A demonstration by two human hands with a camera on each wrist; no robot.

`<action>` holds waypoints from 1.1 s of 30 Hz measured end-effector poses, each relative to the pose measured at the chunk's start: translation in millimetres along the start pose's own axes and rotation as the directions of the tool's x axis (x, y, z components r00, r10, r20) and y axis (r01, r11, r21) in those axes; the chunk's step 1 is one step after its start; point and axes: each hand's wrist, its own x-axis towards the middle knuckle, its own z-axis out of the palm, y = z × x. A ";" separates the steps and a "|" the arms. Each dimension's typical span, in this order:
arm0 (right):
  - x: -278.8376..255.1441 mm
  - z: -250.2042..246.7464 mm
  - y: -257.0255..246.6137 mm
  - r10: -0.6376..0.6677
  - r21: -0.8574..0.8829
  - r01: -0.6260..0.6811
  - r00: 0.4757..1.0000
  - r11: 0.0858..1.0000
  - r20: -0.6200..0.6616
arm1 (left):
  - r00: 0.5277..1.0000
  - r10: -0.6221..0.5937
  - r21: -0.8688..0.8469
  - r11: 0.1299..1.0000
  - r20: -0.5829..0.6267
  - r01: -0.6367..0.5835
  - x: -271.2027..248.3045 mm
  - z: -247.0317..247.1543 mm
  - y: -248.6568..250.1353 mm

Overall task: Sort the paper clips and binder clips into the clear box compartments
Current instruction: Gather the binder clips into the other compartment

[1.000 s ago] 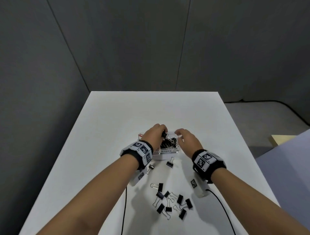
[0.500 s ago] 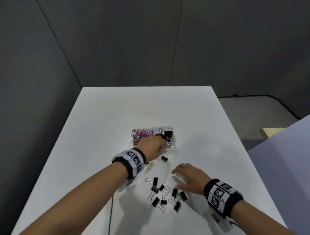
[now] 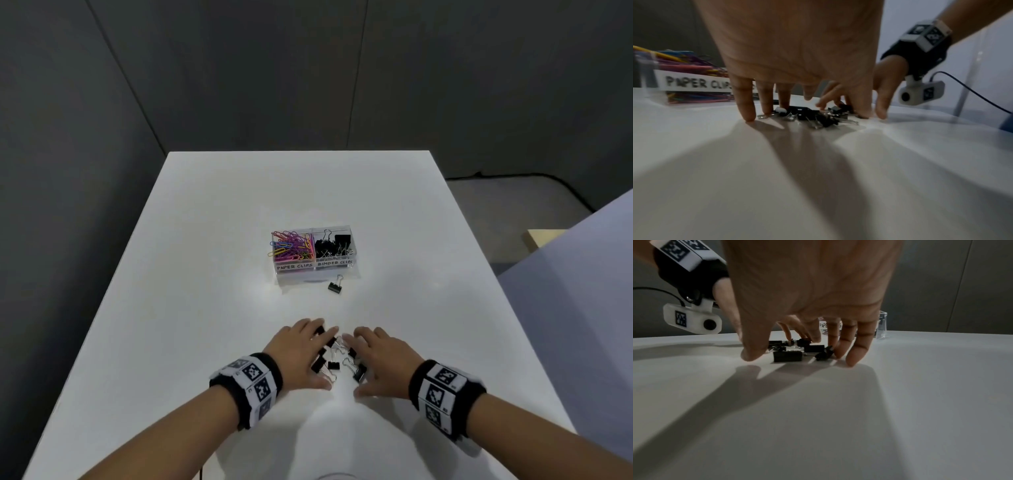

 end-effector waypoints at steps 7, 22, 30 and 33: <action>14.7 -1.9 -4.6 0.142 0.159 -0.135 0.989 0.978 -0.039 | 0.997 -0.067 -0.027 0.998 -0.048 0.065 8.3 -3.3 7.2; 44.1 -27.8 -15.7 0.316 0.102 -0.319 0.948 0.942 0.043 | 0.985 -0.166 -0.133 0.976 0.058 0.172 26.4 -28.1 -0.7; 53.6 -24.5 -19.2 0.382 0.032 -0.383 0.923 0.923 0.033 | 0.985 -0.170 -0.251 0.954 0.009 0.167 25.1 -21.5 -7.3; 55.7 -23.2 -17.5 0.401 0.042 -0.400 0.916 0.915 0.002 | 0.987 -0.158 -0.209 0.965 0.021 0.158 24.4 -22.4 -8.4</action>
